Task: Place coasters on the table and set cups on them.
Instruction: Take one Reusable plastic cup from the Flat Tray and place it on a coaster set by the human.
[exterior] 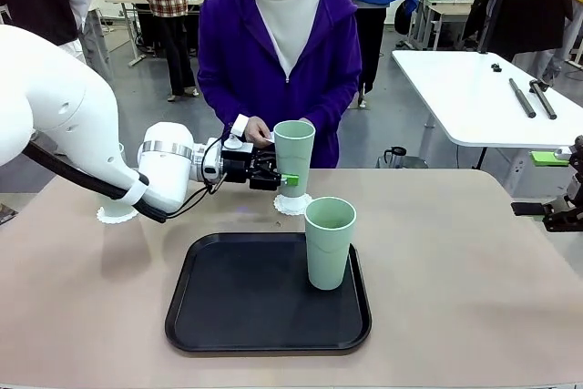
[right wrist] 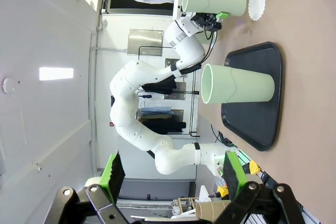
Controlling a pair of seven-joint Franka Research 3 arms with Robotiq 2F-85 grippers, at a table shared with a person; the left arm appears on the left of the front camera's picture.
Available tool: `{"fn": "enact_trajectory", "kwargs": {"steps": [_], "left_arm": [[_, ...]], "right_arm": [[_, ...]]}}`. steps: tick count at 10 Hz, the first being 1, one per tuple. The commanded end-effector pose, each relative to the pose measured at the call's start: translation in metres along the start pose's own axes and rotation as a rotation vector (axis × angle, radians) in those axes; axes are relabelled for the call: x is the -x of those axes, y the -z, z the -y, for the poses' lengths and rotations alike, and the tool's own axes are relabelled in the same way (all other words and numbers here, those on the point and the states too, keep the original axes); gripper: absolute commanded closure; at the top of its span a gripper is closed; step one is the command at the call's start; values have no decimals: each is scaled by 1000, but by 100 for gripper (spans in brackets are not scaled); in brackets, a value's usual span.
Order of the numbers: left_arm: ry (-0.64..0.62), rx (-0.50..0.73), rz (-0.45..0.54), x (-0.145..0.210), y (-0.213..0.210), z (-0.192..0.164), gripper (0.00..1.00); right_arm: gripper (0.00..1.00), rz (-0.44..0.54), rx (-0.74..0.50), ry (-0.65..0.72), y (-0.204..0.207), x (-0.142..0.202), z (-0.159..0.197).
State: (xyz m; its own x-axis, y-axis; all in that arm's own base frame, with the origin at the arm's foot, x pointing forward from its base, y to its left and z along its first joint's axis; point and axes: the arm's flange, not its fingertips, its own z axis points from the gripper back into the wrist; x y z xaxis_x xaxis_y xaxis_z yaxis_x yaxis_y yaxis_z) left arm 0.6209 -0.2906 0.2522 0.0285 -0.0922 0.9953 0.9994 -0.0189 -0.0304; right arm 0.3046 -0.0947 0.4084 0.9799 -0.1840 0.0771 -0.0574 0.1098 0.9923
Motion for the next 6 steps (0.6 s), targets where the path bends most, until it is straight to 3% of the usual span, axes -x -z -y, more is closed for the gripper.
{"fn": "enact_trajectory", "kwargs": {"steps": [1,6], "left_arm": [[32,15,19,8,0,-4,17],[32,26,-1,30,11,-12,17]], "right_arm": [[0,2,-11,-13,0,-1,1],[0,2,-11,-13,0,-1,1]]}}
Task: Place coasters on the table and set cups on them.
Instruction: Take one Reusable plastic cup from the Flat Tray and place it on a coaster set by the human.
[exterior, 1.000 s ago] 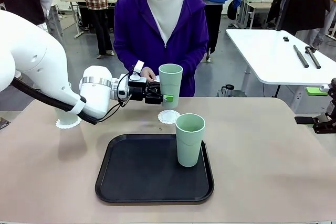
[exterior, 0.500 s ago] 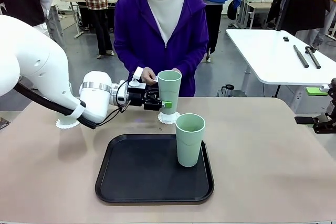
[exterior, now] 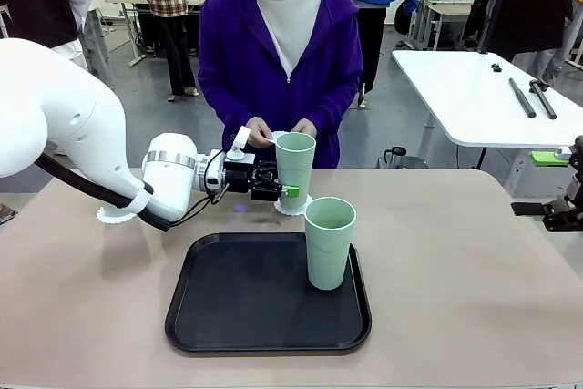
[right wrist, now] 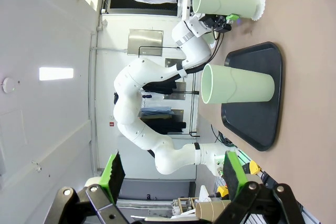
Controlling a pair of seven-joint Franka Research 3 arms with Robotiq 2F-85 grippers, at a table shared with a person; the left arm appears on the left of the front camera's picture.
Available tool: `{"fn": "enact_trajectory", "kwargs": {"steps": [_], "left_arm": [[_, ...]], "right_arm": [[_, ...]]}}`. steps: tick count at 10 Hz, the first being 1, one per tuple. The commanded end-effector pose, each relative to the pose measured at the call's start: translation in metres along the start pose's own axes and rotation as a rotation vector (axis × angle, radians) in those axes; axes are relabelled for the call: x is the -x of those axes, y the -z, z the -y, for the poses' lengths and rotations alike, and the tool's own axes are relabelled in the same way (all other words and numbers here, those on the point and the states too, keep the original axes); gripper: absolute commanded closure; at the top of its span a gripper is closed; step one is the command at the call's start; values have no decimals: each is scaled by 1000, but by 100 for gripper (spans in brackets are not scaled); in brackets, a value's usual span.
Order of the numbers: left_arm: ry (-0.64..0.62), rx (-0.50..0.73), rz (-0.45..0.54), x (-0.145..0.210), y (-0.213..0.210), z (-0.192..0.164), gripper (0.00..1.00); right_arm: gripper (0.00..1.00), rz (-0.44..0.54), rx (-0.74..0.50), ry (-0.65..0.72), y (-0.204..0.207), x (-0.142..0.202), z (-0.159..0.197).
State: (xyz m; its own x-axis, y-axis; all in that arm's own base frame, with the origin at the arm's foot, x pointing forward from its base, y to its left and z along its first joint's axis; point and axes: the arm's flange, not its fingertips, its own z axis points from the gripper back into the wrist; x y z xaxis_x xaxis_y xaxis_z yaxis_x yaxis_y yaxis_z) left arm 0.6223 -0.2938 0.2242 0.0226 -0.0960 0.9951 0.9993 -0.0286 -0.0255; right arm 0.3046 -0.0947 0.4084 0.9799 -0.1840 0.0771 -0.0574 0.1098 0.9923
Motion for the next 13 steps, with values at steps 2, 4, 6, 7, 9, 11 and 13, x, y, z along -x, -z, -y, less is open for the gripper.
{"fn": "enact_trajectory", "kwargs": {"steps": [2,4,6,7,9,11,13], "left_arm": [[17,17,-6,7,9,-14,17],[17,12,-5,10,8,-17,17],[20,7,-11,11,7,-20,17],[15,6,-20,12,7,-19,17],[5,3,-43,11,7,-21,0],[3,6,-56,10,5,-19,0],[5,-5,-85,6,4,-18,0]], "right_arm": [[0,2,-11,-13,0,-1,1],[0,2,-11,-13,0,-1,1],[0,2,-11,-13,0,-1,1],[0,2,-11,-13,0,-1,1],[0,2,-11,-13,0,-1,1],[0,2,-11,-13,0,-1,1],[0,2,-11,-13,0,-1,1]]}}
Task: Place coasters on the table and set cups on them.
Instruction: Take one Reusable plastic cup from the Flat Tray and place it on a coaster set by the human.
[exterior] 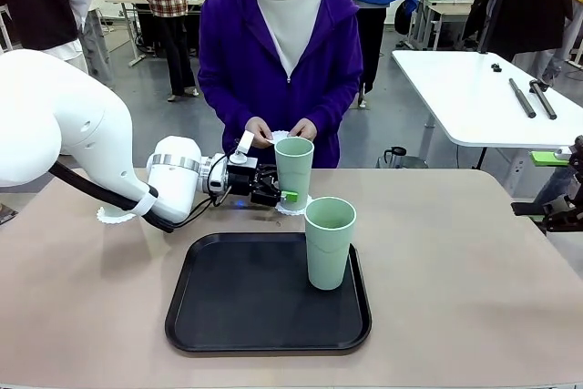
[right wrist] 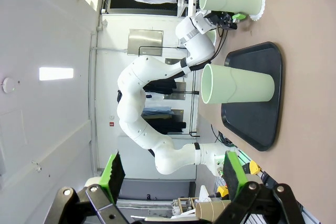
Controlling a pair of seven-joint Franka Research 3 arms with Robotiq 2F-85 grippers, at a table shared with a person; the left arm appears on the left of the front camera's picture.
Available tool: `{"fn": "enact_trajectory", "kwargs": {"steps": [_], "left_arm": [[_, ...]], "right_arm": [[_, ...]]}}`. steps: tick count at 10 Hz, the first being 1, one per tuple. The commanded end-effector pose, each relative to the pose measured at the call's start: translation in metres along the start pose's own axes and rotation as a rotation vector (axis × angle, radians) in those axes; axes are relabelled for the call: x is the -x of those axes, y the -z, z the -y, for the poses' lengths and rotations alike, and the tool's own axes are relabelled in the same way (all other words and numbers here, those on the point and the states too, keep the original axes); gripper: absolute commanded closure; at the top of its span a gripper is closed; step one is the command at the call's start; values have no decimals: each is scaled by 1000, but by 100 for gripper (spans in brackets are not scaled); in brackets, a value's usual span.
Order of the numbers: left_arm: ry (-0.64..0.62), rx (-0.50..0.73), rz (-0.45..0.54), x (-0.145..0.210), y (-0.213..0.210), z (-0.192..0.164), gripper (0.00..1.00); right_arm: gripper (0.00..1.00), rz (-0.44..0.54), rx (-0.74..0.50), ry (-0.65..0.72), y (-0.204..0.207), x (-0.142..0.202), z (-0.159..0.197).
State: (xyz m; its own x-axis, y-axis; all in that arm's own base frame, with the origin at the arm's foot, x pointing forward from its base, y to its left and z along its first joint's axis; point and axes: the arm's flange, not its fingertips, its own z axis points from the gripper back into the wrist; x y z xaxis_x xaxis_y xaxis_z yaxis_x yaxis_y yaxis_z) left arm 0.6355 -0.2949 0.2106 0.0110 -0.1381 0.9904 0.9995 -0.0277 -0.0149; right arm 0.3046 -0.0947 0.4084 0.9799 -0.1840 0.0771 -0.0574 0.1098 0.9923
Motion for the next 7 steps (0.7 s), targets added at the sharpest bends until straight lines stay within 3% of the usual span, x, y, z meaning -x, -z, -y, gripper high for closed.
{"fn": "enact_trajectory", "kwargs": {"steps": [1,7], "left_arm": [[-9,-9,-69,-11,-1,-4,0],[-51,-50,-210,-26,-18,-5,0]], "right_arm": [[0,2,-11,-13,0,-1,1],[0,2,-11,-13,0,-1,1]]}}
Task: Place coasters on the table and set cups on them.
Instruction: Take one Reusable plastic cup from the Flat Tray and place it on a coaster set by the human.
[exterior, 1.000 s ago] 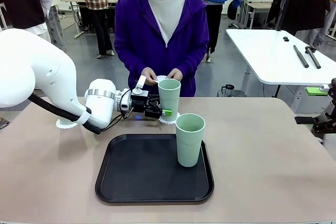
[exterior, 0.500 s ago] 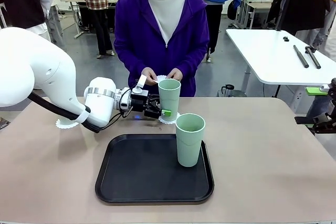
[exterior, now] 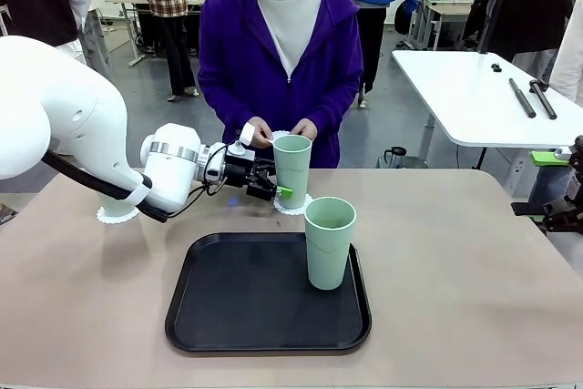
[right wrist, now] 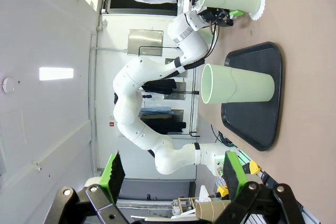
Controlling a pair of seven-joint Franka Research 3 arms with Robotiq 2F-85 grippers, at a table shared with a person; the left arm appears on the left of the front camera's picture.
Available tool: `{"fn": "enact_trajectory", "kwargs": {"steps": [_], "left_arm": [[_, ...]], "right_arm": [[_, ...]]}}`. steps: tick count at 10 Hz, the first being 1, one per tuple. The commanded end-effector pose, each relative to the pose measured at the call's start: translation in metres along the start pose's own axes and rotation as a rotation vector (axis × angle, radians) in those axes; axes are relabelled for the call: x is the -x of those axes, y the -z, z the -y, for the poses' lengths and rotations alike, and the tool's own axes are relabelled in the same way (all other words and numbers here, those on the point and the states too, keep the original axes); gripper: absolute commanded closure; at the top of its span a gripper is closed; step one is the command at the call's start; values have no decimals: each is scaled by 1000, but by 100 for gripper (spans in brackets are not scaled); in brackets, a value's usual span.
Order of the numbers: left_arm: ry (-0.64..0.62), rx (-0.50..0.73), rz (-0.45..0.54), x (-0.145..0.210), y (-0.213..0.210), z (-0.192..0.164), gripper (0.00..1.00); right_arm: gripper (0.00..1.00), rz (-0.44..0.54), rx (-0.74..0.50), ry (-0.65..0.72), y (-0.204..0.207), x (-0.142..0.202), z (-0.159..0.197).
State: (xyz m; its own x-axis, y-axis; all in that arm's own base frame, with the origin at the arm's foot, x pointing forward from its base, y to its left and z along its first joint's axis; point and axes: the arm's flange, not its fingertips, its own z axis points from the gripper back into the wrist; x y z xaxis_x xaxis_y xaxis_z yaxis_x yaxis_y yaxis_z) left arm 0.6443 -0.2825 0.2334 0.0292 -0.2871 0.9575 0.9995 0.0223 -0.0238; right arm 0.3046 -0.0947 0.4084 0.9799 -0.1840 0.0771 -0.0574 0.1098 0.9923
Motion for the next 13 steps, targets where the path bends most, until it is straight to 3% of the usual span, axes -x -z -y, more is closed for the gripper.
{"fn": "enact_trajectory", "kwargs": {"steps": [1,7,10,13], "left_arm": [[-37,-8,-67,-7,-7,3,0],[-70,-54,-196,-19,-24,10,0],[-90,-80,-332,-36,-43,22,0],[-144,-81,-503,-75,-62,53,0]], "right_arm": [[0,2,-11,-13,0,-1,1],[0,2,-11,-13,0,-1,1],[0,2,-11,-13,0,-1,1],[0,2,-11,-13,0,-1,1]]}}
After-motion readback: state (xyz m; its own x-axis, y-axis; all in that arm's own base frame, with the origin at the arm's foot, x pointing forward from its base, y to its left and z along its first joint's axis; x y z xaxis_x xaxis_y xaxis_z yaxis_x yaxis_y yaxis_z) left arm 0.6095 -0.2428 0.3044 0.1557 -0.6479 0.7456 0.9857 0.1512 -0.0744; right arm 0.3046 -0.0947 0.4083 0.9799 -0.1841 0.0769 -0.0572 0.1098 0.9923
